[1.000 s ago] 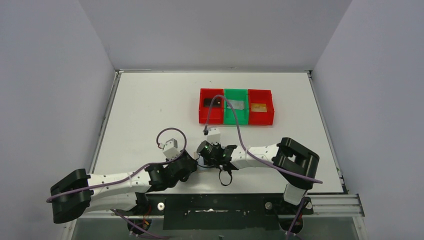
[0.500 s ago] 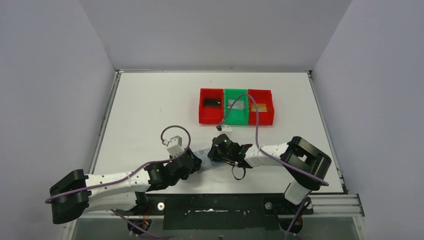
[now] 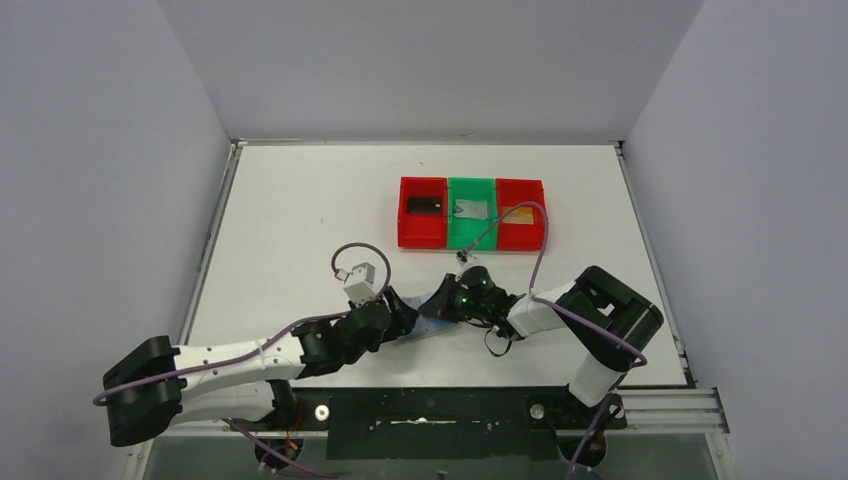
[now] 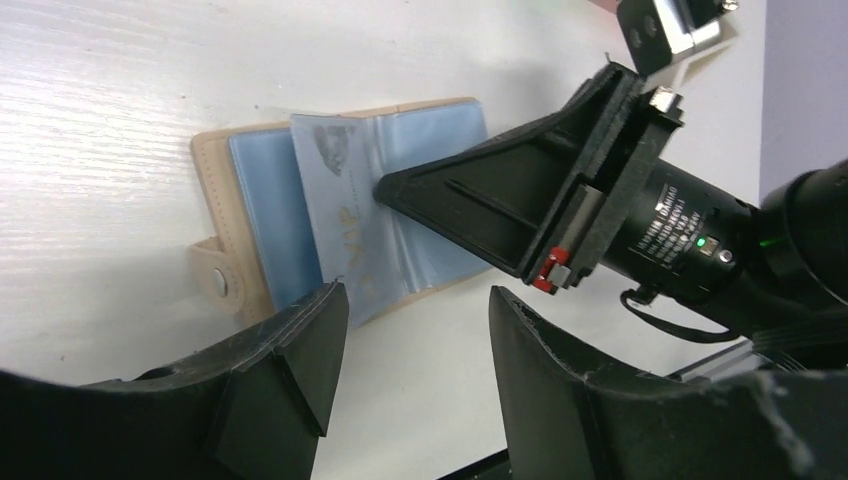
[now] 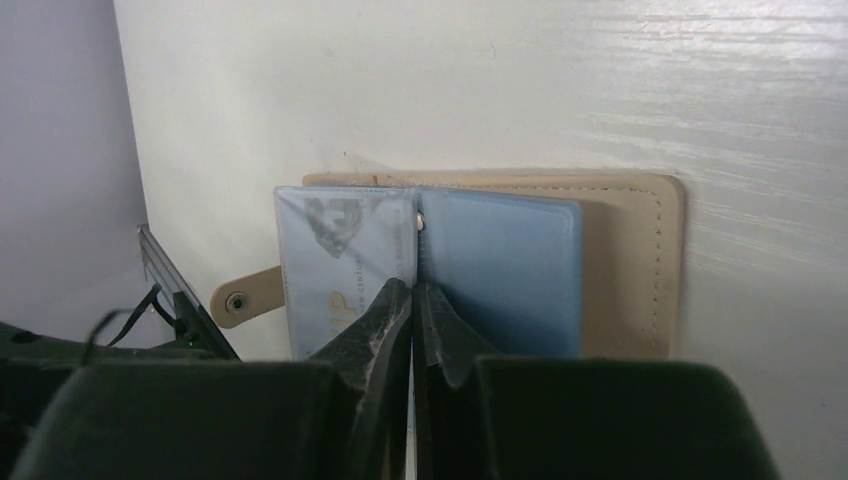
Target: Take the credit cards out of the card holder
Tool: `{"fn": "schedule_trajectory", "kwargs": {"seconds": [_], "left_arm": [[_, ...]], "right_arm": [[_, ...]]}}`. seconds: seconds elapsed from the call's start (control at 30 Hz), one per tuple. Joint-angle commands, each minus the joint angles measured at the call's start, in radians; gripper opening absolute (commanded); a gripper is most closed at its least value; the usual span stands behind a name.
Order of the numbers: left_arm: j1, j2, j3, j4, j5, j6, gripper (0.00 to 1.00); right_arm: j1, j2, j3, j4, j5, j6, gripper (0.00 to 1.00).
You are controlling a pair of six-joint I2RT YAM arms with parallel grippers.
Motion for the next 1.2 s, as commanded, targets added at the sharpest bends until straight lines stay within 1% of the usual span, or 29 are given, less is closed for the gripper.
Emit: {"fn": "schedule_trajectory", "kwargs": {"seconds": [0.0,0.2,0.4,0.5,0.6,0.73,0.8,0.9,1.03,1.17], "left_arm": [[0.038,0.042,0.046,0.055,0.016,-0.017,0.54],[0.104,0.130,0.062,0.062,0.078,-0.034,0.58],[0.116,0.184,0.047,0.184,0.128,-0.017,0.58],[0.122,0.203,0.041,0.210,0.147,-0.017,0.57],[0.139,0.228,0.036,0.238,0.187,-0.013,0.56],[0.150,0.251,0.022,0.307,0.238,0.001,0.49],[0.151,0.257,0.016,0.337,0.254,0.003,0.47],[0.154,0.263,0.016,0.359,0.272,0.012,0.45],[0.159,0.270,0.017,0.360,0.286,0.015,0.43],[0.163,0.272,0.015,0.365,0.295,0.018,0.43]], "right_arm": [[-0.027,0.025,-0.044,-0.005,0.008,0.004,0.00],[-0.041,0.020,-0.062,-0.003,0.014,0.005,0.00],[-0.051,0.017,-0.068,-0.002,0.013,0.005,0.00],[-0.052,0.017,-0.071,0.001,0.010,0.006,0.00],[-0.054,0.021,-0.071,0.011,0.000,0.008,0.00],[-0.056,0.017,-0.068,0.022,-0.016,0.004,0.00],[-0.055,0.006,-0.064,0.025,-0.026,-0.002,0.03],[-0.055,-0.024,-0.049,0.014,-0.042,-0.022,0.10],[-0.053,-0.083,-0.012,-0.060,-0.037,-0.053,0.18],[-0.055,-0.156,0.009,-0.146,0.007,-0.092,0.26]]}}
